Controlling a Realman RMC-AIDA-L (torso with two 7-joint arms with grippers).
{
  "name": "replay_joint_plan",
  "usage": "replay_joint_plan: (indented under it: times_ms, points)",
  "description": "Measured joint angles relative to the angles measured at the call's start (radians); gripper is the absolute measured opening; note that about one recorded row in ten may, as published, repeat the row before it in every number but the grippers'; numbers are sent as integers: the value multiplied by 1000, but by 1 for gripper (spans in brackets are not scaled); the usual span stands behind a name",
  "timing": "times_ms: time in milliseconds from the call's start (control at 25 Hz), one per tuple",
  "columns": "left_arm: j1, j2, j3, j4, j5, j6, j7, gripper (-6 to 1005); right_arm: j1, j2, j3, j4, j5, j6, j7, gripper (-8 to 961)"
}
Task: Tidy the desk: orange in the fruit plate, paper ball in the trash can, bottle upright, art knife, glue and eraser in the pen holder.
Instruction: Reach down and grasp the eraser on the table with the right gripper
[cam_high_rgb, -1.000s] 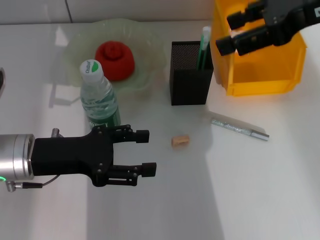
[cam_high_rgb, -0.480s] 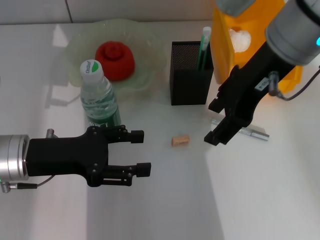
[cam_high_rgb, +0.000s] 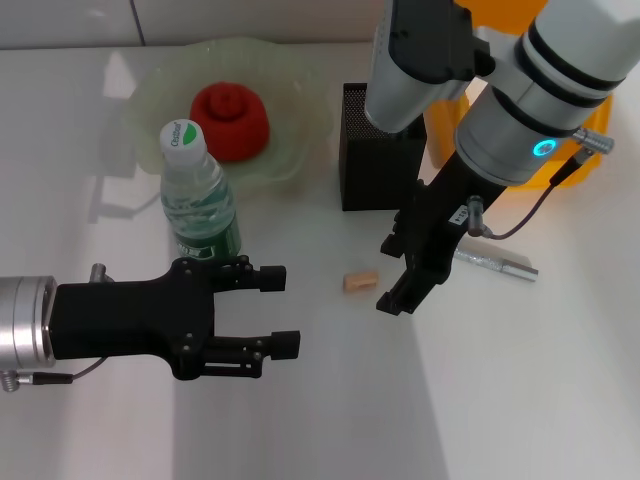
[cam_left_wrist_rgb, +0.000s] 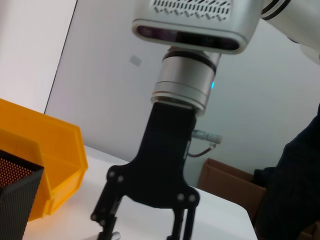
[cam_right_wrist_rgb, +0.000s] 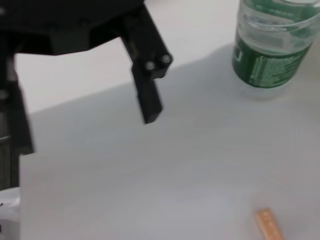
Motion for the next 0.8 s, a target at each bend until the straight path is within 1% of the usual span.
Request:
replay_joint_plan:
  times_ms: [280,440,560,680,800]
  points:
    - [2,-2,0,0,0,1,2,805,56,2,-5,168,0,151,-51,734]
    - [2,-6,1,0,0,-2,3,805,67,4,-6,217,2,200,-73,734]
    - [2,-8,2,0,0,-5,4,805,68,8,-27,244,24,240,-91,733]
    - [2,-8,2,0,0,-5,4,805,67,8,-86,265,60,298,-95,568]
    - [2,-8,2,0,0,-5,4,805,63,8,-109,268,64,318,-95,551]
